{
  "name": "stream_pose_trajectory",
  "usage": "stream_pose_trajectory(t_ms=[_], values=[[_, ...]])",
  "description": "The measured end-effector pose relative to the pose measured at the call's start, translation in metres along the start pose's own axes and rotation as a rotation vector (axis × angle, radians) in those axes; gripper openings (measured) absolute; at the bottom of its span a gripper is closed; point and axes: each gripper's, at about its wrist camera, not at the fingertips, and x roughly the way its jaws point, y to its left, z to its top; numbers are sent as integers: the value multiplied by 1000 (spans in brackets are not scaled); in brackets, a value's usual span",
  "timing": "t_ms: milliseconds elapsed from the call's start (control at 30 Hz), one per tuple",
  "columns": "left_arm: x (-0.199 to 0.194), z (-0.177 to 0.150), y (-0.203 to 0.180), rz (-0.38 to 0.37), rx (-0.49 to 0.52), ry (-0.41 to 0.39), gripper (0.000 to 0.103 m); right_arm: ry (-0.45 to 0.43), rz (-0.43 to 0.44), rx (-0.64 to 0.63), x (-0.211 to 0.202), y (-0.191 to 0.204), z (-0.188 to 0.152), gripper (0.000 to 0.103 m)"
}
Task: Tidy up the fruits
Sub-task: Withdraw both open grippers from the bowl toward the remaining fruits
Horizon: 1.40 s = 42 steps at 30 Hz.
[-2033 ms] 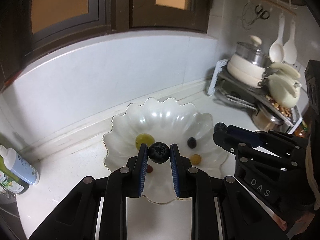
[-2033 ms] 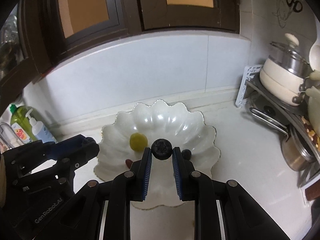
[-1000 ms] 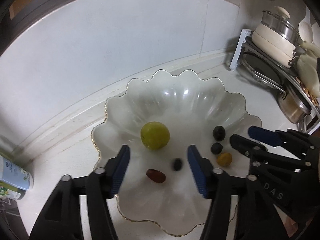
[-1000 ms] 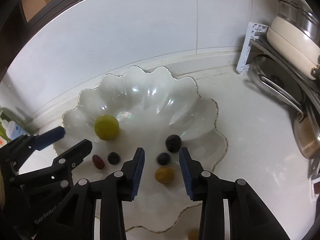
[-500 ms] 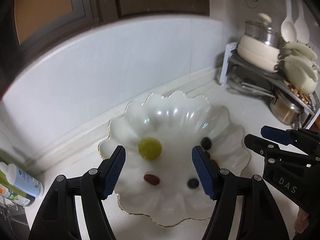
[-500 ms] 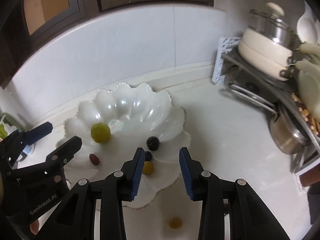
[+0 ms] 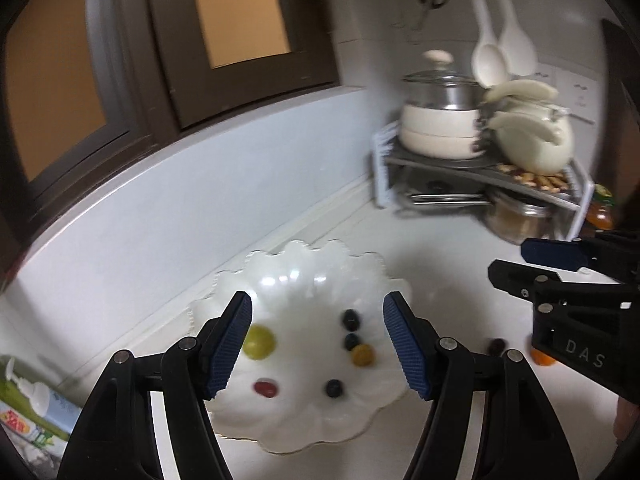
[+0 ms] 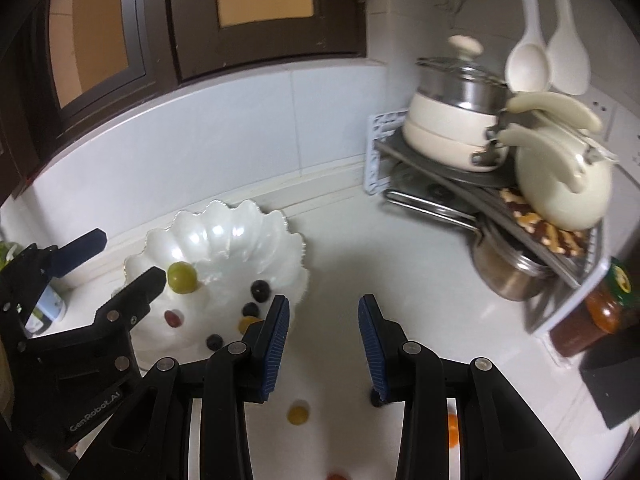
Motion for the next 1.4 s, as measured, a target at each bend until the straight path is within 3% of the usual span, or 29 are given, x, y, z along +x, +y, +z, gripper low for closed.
stream_pose_trajectory(t_ms=[67, 167, 200, 367, 567, 1400], values=[[-4, 1, -5, -79, 4, 2, 67, -12, -11, 9, -10, -7, -4, 37], [-11, 2, -7, -205, -77, 32, 67, -28, -22, 24, -23, -17, -9, 37], [-11, 2, -9, -216, -92, 42, 67, -32, -21, 29, -27, -20, -10, 37], [-32, 2, -28, -138, -65, -7, 67, -54, -36, 50, -45, -32, -20, 37], [-48, 0, -41, -112, -81, -13, 67, -71, -46, 79, -60, -48, -32, 37], [-51, -62, -83, -157, -79, 80, 67, 19, -99, 161, -60, -81, -108, 37]])
